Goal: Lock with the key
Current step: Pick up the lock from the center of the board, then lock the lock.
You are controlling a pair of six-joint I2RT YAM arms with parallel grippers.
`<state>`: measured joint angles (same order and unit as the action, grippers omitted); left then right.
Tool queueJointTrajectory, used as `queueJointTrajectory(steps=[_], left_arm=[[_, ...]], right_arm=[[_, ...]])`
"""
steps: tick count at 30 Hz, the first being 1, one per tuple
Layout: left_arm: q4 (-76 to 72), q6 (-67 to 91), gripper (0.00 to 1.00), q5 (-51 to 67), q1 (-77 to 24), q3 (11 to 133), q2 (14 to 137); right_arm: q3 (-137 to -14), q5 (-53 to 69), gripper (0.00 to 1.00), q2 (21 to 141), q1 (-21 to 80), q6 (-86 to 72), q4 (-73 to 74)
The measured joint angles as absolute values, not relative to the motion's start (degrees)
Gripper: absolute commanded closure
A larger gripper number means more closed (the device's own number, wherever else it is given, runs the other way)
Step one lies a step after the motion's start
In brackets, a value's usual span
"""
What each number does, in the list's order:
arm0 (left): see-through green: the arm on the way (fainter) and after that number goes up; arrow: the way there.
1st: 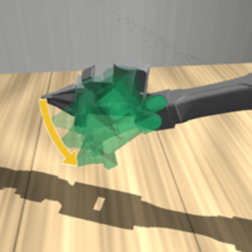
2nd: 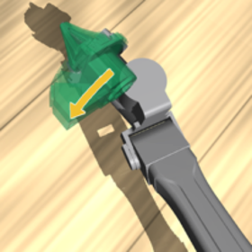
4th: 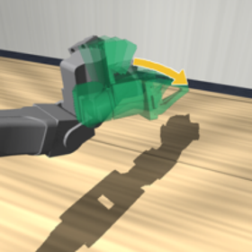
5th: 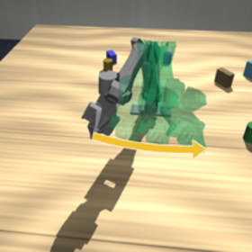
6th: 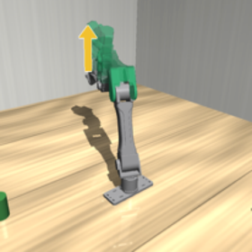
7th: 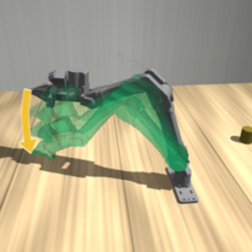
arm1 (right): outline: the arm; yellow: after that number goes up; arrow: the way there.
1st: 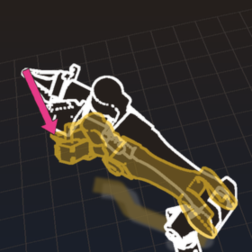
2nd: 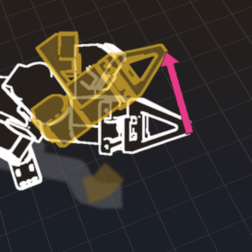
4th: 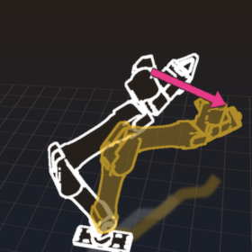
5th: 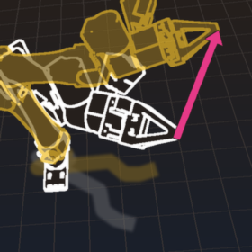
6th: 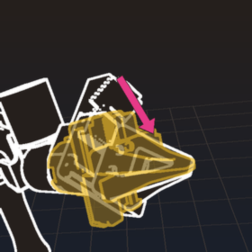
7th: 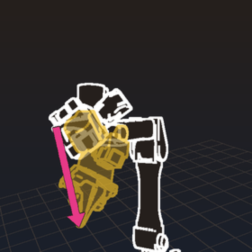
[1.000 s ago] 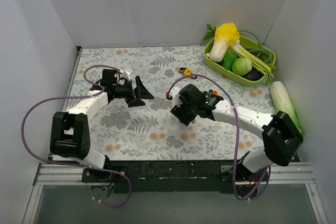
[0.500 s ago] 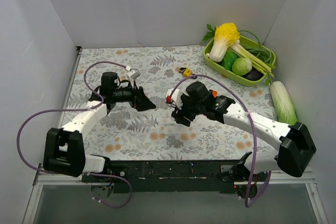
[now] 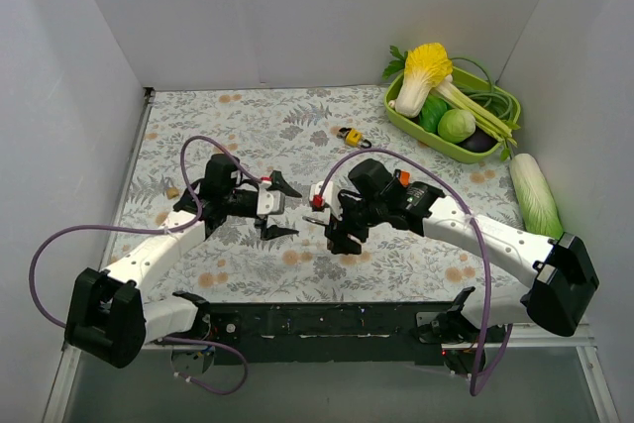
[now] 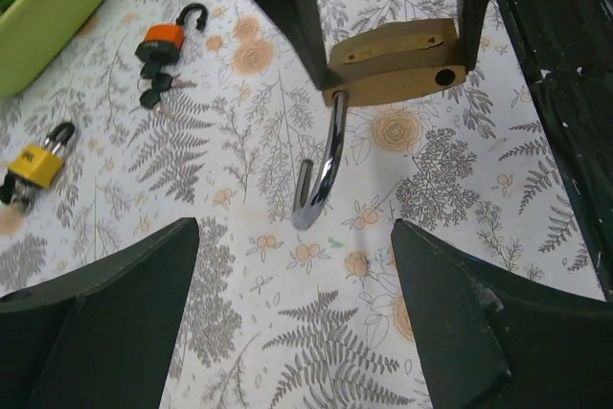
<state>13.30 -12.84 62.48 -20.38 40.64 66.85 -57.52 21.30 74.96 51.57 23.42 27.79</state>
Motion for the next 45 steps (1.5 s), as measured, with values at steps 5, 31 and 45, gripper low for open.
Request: queueJointTrajectory(steps=[5,31,45], left_arm=[[13.98,-19.16,0.38,59.92,-25.76,40.66,66.98],[15.31,-19.44,1.0,51.96,-31.48,40.97,69.43],[18.61,-4.82,1.0,49.78,-31.38,44.73,67.29]], right_arm=[[-59.09,22.63,0.99,75.44,52.53,22.7,28.93],[-62.57,22.79,0.07,76.38,53.65,20.08,31.18],[-66.59,26.33,0.08,68.05,44.1,25.61,29.36]])
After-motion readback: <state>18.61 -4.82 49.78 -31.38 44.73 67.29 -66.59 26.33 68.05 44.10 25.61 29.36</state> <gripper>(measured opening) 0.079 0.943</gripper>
